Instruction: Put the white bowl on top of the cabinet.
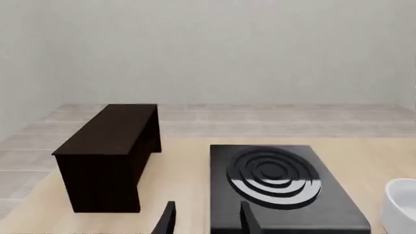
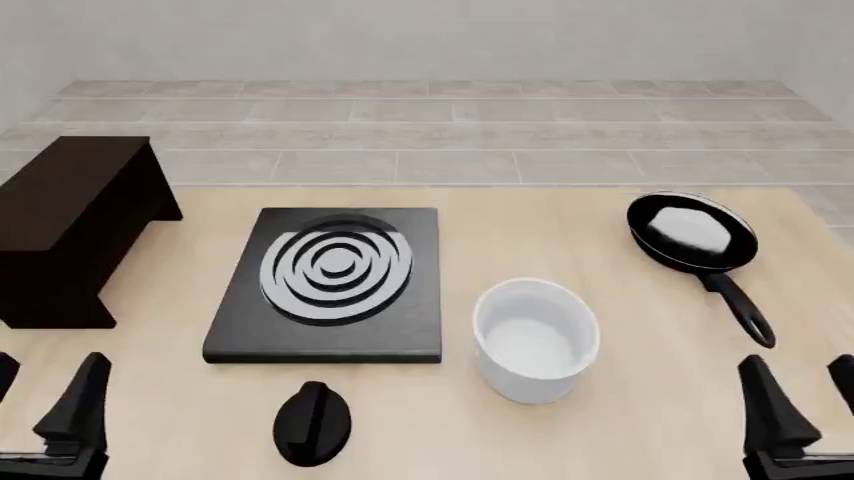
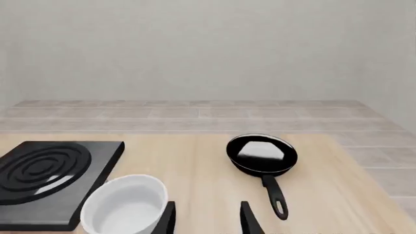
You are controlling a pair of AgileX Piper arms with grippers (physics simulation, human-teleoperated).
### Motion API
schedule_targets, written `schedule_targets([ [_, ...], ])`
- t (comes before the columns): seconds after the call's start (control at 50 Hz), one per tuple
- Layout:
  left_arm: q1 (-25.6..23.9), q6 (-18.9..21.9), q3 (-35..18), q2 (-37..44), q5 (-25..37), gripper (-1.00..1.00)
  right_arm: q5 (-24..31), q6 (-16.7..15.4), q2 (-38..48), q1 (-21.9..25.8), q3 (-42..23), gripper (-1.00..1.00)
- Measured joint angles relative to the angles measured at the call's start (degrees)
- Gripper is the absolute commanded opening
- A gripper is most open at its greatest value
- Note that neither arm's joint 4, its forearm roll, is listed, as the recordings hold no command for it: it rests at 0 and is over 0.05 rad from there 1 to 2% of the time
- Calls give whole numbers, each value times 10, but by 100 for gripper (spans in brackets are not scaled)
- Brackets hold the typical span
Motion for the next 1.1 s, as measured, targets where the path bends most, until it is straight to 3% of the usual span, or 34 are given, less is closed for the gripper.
schedule_targets([
  [0.26, -13, 5, 0, 43, -27, 100, -10, 7, 13, -4, 1, 100],
  [0.58, -85, 34, -49, 227, -153, 100, -20, 9, 24, -5, 2, 100],
  [0.8, -134, 67, -113, 369, -223, 100, -24, 9, 29, -5, 2, 100],
  [1.1, -165, 94, -251, 519, -207, 100, -28, 8, 33, -5, 2, 100],
])
